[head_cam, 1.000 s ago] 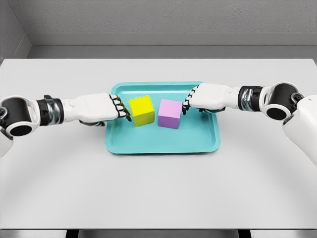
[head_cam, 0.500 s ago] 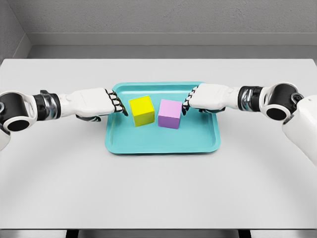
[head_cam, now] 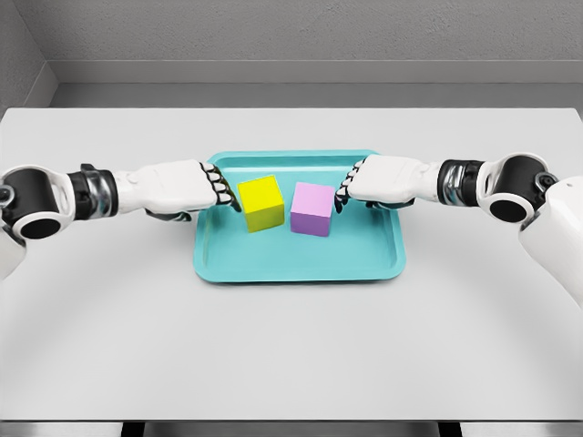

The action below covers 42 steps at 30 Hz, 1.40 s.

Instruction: Push two cubes

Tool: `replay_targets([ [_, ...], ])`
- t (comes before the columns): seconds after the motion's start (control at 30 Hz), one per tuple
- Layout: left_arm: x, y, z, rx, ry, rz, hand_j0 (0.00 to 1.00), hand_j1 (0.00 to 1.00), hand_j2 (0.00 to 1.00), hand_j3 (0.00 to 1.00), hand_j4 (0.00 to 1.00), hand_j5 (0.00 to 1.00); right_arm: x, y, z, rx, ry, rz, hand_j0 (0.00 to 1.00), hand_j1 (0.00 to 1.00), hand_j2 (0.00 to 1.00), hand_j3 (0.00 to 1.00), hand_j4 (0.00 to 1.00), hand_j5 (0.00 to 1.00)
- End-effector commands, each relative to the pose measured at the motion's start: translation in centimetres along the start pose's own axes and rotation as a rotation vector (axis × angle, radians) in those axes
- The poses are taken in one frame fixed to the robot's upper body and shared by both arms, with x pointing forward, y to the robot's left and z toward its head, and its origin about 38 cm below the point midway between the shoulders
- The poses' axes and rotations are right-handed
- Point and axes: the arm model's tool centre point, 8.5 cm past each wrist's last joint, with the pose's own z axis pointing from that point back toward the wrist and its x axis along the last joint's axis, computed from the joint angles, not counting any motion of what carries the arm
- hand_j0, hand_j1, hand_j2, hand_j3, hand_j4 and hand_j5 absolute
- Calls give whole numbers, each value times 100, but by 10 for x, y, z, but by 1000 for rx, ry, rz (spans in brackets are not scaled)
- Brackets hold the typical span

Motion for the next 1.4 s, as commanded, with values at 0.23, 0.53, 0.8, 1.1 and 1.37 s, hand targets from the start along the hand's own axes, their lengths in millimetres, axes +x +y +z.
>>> replay_targets([
  [0.23, -2, 6, -8, -2, 5, -7, 81, 81, 81, 81, 81, 81, 0, 0, 0, -2, 0, -6, 62, 62, 62, 62, 62, 62],
  [0.53, 1, 8, -19, -6, -8, -3, 81, 81, 81, 81, 81, 81, 1, 0, -2, -4, -2, -8, 62, 62, 62, 62, 62, 62],
  [0.8, -1, 6, -18, -10, 0, 2, 81, 81, 81, 81, 81, 81, 4, -1, -8, -12, -12, -13, 62, 62, 62, 62, 62, 62],
  [1.1, 0, 8, -22, -4, -7, 4, 81, 81, 81, 81, 81, 81, 0, -6, -15, -13, -6, -22, 62, 62, 62, 62, 62, 62],
  [1.37, -1, 11, -31, -8, -5, 14, 81, 81, 81, 81, 81, 81, -5, -13, -23, -23, -3, -33, 62, 62, 62, 62, 62, 62],
])
